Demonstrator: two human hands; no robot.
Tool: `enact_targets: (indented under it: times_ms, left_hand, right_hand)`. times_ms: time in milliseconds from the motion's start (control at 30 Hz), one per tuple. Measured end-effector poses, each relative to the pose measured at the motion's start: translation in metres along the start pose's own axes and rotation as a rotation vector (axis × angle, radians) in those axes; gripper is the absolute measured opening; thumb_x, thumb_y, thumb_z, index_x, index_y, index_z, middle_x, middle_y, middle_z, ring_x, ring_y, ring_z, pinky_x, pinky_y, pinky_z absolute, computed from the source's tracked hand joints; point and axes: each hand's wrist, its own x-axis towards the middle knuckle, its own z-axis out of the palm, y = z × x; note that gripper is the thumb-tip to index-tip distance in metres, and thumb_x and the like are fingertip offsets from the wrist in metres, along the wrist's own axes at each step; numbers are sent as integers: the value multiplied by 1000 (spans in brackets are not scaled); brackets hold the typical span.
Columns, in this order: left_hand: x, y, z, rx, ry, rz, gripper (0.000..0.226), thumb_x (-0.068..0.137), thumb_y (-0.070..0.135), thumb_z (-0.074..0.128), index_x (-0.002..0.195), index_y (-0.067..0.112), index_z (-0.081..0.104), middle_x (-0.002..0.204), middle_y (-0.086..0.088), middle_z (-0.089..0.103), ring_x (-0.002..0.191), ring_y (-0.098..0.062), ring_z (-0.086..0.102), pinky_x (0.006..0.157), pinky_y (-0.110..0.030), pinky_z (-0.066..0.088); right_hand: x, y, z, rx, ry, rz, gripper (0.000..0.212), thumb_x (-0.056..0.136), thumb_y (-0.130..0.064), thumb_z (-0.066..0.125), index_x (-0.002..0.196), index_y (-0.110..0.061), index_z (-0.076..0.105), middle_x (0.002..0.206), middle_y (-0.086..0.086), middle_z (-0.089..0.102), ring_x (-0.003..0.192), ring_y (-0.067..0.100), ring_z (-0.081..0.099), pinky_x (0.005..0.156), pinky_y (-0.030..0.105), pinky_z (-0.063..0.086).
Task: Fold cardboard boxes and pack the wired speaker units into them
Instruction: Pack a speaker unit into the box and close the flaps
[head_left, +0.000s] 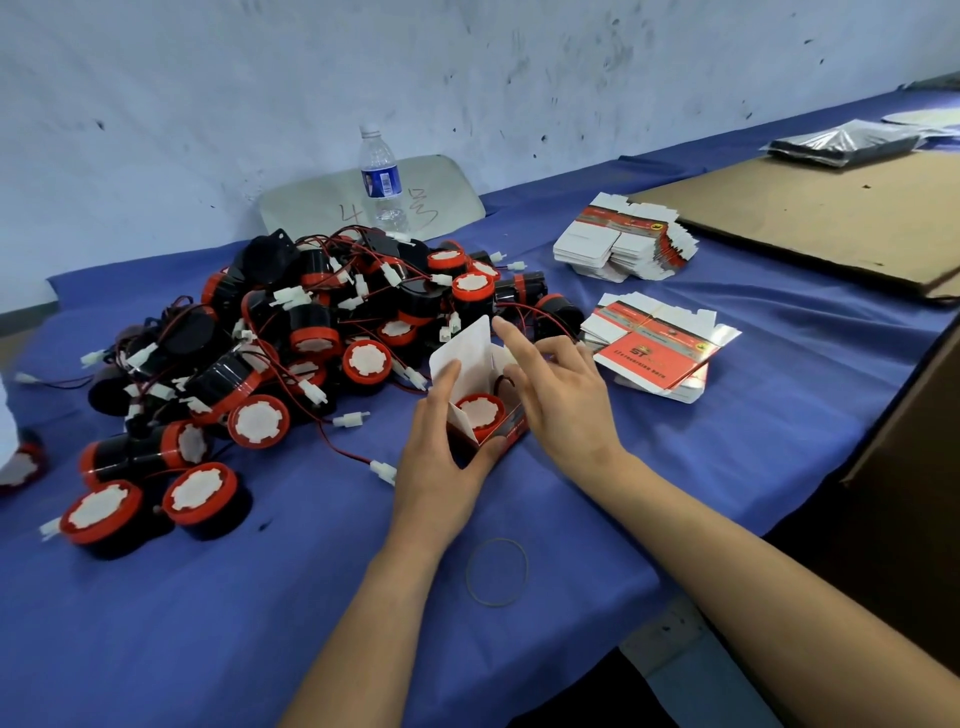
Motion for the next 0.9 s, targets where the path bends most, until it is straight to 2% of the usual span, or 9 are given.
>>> enact_targets:
  times_ms: [100,200,267,367,433,567,633,733,900]
  left_hand:
    - [0,1,0,-6,-3,1,78,81,29,75,141,45,28,120,50,34,108,27,38,83,3,34]
    - [0,0,0,-5,-4,0,80,81,27,76,141,47,27,121,48,35,108,25,39,83,2,35]
    - [0,0,0,10,-4,5,80,81,25,76,139,49,26,120,52,32,107,27,38,82,3,34]
    - [0,-1,0,18,-4,3,80,81,25,75,139,49,26,119,56,29,105,29,37,80,5,33]
    - [1,-1,0,19,-4,-1,79,82,25,75,138,50,26,119,55,30,104,28,38,80,4,34]
    - [1,-1,0,17,-2,-6,79,82,22,75,139,48,28,119,50,34,105,24,40,81,3,34]
    - [0,-1,1,22,2,-4,79,82,21,76,140,46,29,118,49,35,103,25,40,80,4,33]
    - [0,-1,0,21,8,-13,80,81,20,76,141,45,30,121,45,36,108,24,39,83,3,34]
    - [1,-1,0,15,13,-31,80,80,19,76,143,41,33,121,40,39,108,18,43,84,1,35]
  right_hand:
    - [-2,3,2,55,8,-42,42,84,-1,66,125,-8,63,74,3,64,79,28,57,68,40,52]
    - [-3,6,3,114,28,-1,30,86,0,62,114,-8,70,96,13,63,84,33,57,67,40,51]
    - [-3,8,3,141,94,67,26,85,4,64,107,-6,72,93,18,57,80,28,53,62,39,48]
    - [-3,8,1,225,165,172,20,87,2,64,105,-3,72,89,18,53,79,15,48,65,23,45]
    - [-2,7,-1,258,190,195,15,86,-1,65,101,-2,71,89,14,56,76,15,53,67,14,43]
    - [-1,4,-3,351,129,187,3,89,-4,63,90,-1,64,91,9,59,73,16,61,59,32,53]
    - [-2,4,0,399,80,217,4,90,-6,62,87,-2,61,91,4,56,72,21,65,58,39,54]
    - [-3,7,4,426,33,257,7,89,-9,61,85,-6,57,87,-1,55,71,23,67,58,41,54]
    - [-5,11,8,474,-54,316,7,88,-3,63,82,-3,58,82,8,64,72,24,68,63,46,54]
